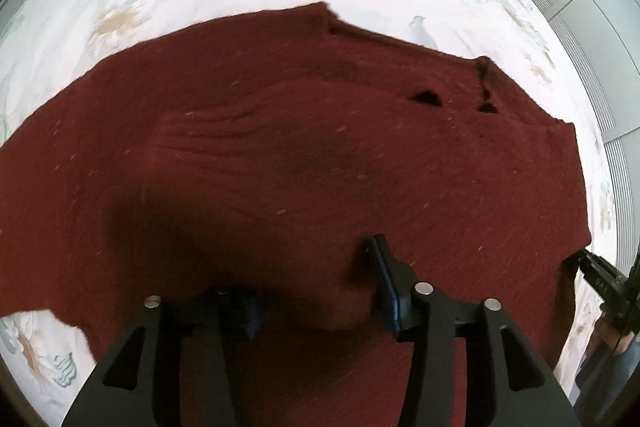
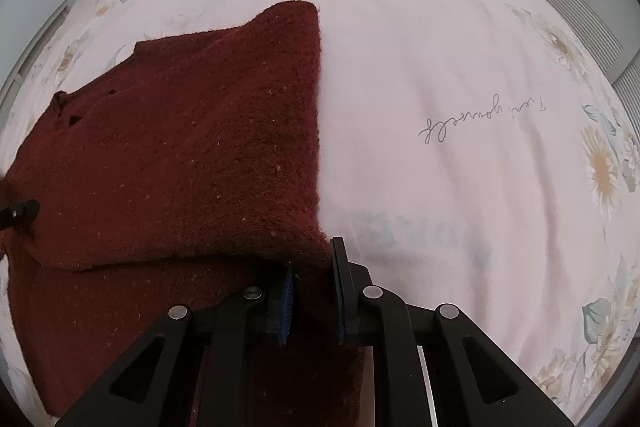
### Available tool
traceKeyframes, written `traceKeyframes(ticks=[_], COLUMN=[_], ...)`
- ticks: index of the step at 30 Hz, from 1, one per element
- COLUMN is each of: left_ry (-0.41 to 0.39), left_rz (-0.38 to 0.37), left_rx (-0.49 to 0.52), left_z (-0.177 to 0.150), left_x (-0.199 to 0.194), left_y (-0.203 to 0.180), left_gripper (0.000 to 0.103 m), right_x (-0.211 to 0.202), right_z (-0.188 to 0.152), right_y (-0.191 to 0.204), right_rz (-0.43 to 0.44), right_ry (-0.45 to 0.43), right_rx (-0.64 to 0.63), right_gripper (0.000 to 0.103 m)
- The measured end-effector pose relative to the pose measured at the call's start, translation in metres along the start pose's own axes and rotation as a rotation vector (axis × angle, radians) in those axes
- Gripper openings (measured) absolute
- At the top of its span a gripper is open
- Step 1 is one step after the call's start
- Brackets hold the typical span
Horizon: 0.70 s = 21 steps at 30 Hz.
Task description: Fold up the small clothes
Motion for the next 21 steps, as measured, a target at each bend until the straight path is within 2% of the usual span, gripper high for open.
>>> traceKeyframes(ticks=[2,4,6,7,9,10,12,15,17,21], left_ry=[0.011,0.02,0.01,-0.003,-0.033,-0.049,-0.071,-0.068,-0.053,0.003], left_rz=[0.007,0.025,0.05,0.058,0.085,0.11,0.127,0.11,0.108,0.12], left_rx=[-0.007,-0.007,-0.004,-0.006,-0.016,-0.017,-0.015,-0.02,-0.024,-0.069], left_z=[-0.007,-0.005,0.0,-0.006,-0.006,0.0,0.013,0.019,0.025,0.029], left_x=[-0.005,-0.002,-0.007,-0.011,-0.018,-0.021,-0.026,-0.021,-0.013,0.017], left_y=[0.005,0.012,0.023,0.015,0.023,0.028,0.03,0.02,0.019,0.026], left_gripper=[0.045,0.055,0.07,0.074,0.096,0.102,0.102,0.102,0.102,0.101], right_x=[0.0,-0.001,-0.003,-0.005,-0.008,-0.009,-0.012,-0.019,-0.025,-0.036], right_z=[0.0,0.001,0.002,0.002,0.003,0.002,0.001,-0.001,-0.005,-0.007], right_y=[0.0,0.002,0.002,0.002,0.002,0.002,0.003,0.002,0.0,-0.004], right_rz=[-0.002,-0.005,-0.01,-0.016,-0.027,-0.035,-0.048,-0.056,-0.055,-0.071], right_ry=[0.004,0.008,0.009,0.006,0.001,0.001,0.0,-0.013,-0.019,-0.028], right_rx=[0.0,-0.006,-0.011,-0.012,-0.012,-0.015,-0.026,-0.026,-0.03,-0.048], right_gripper=[0.016,0.017,0.018,0.018,0.021,0.025,0.029,0.035,0.041,0.045])
Point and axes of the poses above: each gripper's, at about its wrist camera, not at the fingertips, and x roughly the way its jaws point, y to its left, z to its top, the point moved 1 cm from there along x, roughly the way its jaws point, and after that the axes turned 3 degrees about -y, right-handed, at the moved point
